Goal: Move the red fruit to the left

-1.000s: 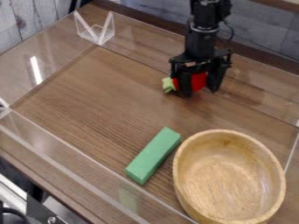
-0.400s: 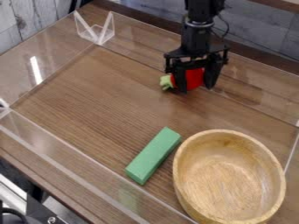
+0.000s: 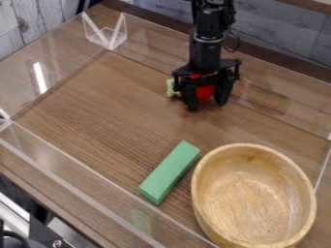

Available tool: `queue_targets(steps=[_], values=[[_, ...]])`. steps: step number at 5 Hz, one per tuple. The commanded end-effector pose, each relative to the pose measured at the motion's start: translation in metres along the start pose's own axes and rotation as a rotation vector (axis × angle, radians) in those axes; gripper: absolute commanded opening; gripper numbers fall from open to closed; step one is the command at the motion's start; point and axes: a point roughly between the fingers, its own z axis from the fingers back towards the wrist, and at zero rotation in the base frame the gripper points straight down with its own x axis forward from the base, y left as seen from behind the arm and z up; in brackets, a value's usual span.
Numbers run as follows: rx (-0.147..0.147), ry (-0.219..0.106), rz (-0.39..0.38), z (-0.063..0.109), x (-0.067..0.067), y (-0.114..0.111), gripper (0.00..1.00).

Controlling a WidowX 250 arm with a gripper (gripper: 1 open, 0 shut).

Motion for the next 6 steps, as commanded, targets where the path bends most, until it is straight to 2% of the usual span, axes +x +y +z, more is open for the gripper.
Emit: queue_targets(steps=[1, 2, 6], values=[[-0.03, -0.03, 0.07, 0.018, 0.003, 0.007, 0.0], [-0.034, -0.033, 0.123, 0.023, -0.004, 0.012, 0.0], [-0.036, -0.014, 0.197, 0.062, -0.02, 0.011, 0.0]])
